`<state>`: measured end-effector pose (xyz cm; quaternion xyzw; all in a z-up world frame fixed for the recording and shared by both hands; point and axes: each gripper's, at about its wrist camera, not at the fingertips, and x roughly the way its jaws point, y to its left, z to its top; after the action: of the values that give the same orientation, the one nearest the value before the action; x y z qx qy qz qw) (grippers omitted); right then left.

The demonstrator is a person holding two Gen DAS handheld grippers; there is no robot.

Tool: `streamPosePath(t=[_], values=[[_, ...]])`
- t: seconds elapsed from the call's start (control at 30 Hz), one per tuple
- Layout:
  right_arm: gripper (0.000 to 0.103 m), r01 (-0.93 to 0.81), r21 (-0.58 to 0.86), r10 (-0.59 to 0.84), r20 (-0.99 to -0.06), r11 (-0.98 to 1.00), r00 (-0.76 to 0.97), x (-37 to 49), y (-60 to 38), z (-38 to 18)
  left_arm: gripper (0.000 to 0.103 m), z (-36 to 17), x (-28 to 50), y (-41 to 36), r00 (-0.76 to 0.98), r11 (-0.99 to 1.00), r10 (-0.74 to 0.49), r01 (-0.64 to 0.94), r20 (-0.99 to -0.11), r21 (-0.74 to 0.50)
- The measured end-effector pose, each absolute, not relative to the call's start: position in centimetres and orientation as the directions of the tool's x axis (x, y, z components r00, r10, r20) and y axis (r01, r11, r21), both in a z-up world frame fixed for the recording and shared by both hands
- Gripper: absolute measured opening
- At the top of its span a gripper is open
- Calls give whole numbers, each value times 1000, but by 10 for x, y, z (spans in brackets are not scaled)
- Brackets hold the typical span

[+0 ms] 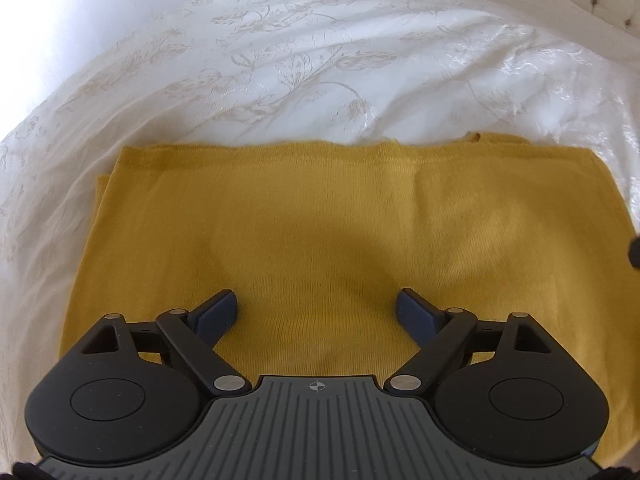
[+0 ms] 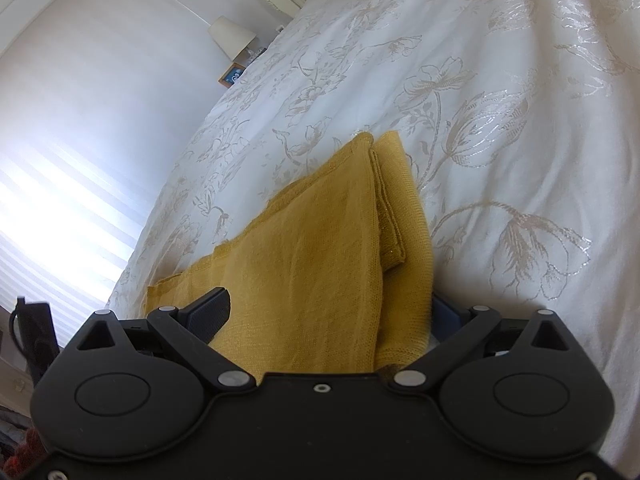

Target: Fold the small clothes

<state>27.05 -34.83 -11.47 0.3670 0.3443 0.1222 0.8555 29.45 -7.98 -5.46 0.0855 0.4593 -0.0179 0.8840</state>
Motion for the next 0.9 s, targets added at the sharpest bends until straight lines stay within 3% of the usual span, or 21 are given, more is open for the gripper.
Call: streamPosePath(t=[0.37, 0.63, 0.9], values=[[101, 17, 709, 469, -483, 705, 740, 269, -345, -115, 88, -54, 229, -39, 546, 986, -64, 166, -835, 33], [98, -48, 707, 497, -445, 705, 745, 265, -338, -115, 87, -37, 184, 10, 621, 990, -54, 134, -782, 38], [68, -53, 689, 494, -461, 723, 738, 261, -338, -118, 87, -27, 178, 83, 680, 999, -2, -25, -733, -26]])
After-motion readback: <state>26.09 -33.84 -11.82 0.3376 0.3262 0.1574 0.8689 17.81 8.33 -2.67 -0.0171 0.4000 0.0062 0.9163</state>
